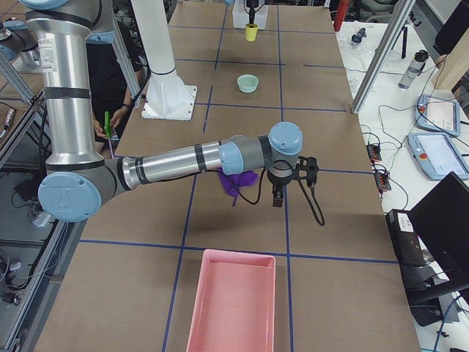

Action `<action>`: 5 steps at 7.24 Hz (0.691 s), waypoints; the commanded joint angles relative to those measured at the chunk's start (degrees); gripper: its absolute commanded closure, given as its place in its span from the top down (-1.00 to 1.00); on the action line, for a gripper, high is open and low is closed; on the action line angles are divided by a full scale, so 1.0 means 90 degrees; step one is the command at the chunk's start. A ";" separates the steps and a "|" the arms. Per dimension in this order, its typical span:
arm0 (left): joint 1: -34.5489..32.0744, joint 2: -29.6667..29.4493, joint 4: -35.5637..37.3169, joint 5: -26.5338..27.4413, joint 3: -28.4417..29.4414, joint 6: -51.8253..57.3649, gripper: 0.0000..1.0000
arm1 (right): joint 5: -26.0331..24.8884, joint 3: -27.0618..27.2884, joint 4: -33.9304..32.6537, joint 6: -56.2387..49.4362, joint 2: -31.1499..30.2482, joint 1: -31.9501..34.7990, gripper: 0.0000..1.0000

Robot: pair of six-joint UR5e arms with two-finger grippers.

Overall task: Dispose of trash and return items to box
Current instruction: 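Lift the yellow cup with the left gripper while the right gripper reaches the cloth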

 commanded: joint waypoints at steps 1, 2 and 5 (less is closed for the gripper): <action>-0.0076 -0.0068 0.0472 0.0179 -0.0372 0.0078 -1.00 | -0.0575 0.0997 0.0012 0.1236 -0.0389 -0.0879 1.00; -0.0076 -0.0098 0.0482 0.0394 -0.0334 0.0088 -1.00 | -0.0692 0.1224 0.0099 0.1977 -0.0411 -0.1338 1.00; -0.0202 -0.0330 0.1277 0.0726 -0.0460 0.0981 -1.00 | -0.1658 0.1207 0.2040 0.4371 -0.0820 -0.2774 1.00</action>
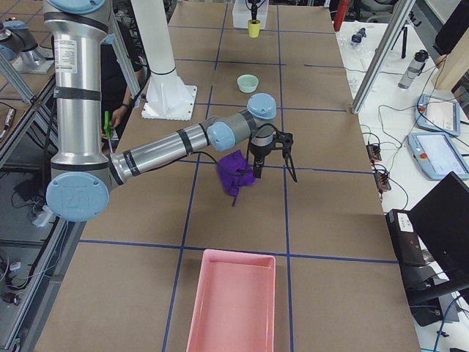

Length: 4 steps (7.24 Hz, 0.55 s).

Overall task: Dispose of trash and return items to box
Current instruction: 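Lift the yellow cup with the left gripper while the right gripper reaches the cloth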

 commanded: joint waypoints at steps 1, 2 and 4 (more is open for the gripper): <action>-0.0296 -0.0584 0.1400 0.0222 -0.0230 0.0918 -1.00 | -0.0486 0.0009 0.0903 0.1001 -0.0321 -0.0793 1.00; -0.0704 -0.1042 0.2395 0.0251 -0.0444 0.1435 -1.00 | -0.0603 0.0009 0.1021 0.1195 -0.0390 -0.1056 1.00; -0.1603 -0.1999 0.3784 0.0786 -0.0476 0.2469 -1.00 | -0.1168 -0.0068 0.1032 0.1615 -0.0342 -0.1671 1.00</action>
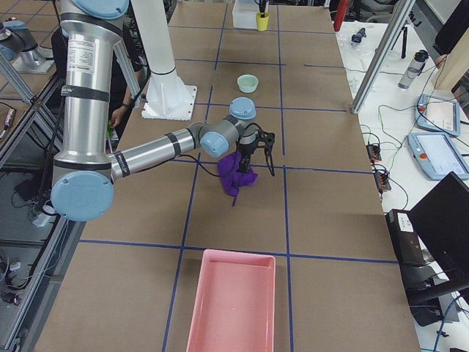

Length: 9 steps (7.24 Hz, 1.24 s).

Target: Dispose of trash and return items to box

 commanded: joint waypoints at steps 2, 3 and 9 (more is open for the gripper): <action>-0.1129 -0.0810 0.1615 0.0527 0.0019 0.1897 -1.00 | -0.0534 -0.0081 0.0046 0.0394 0.0029 -0.0733 1.00; -0.1170 -0.0800 0.1616 0.0537 0.0077 0.2134 -1.00 | -0.0612 -0.0178 0.0037 0.0491 0.0145 -0.0899 1.00; -0.1880 -0.0800 0.1597 0.0693 0.0768 0.3547 -1.00 | -0.1062 -0.0901 0.0027 0.0550 0.0615 -0.1292 1.00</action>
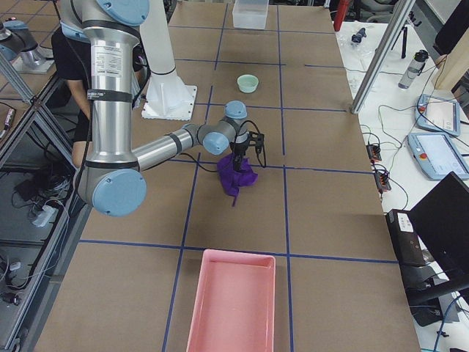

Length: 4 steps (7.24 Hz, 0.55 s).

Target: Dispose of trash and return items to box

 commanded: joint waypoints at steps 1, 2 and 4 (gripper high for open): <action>-0.0350 -0.0041 -0.0028 0.0052 0.0401 0.0707 -1.00 | 0.0007 -0.0111 -0.0005 0.0011 0.0005 -0.0007 1.00; -0.0419 -0.0012 -0.0029 0.0110 0.0411 0.0833 -1.00 | 0.0075 -0.0091 -0.0005 0.0021 0.0005 -0.0007 0.48; -0.0565 0.0018 -0.0029 0.0461 0.0478 0.1039 -1.00 | 0.0124 -0.0052 -0.0073 0.0011 0.0005 0.0003 -1.00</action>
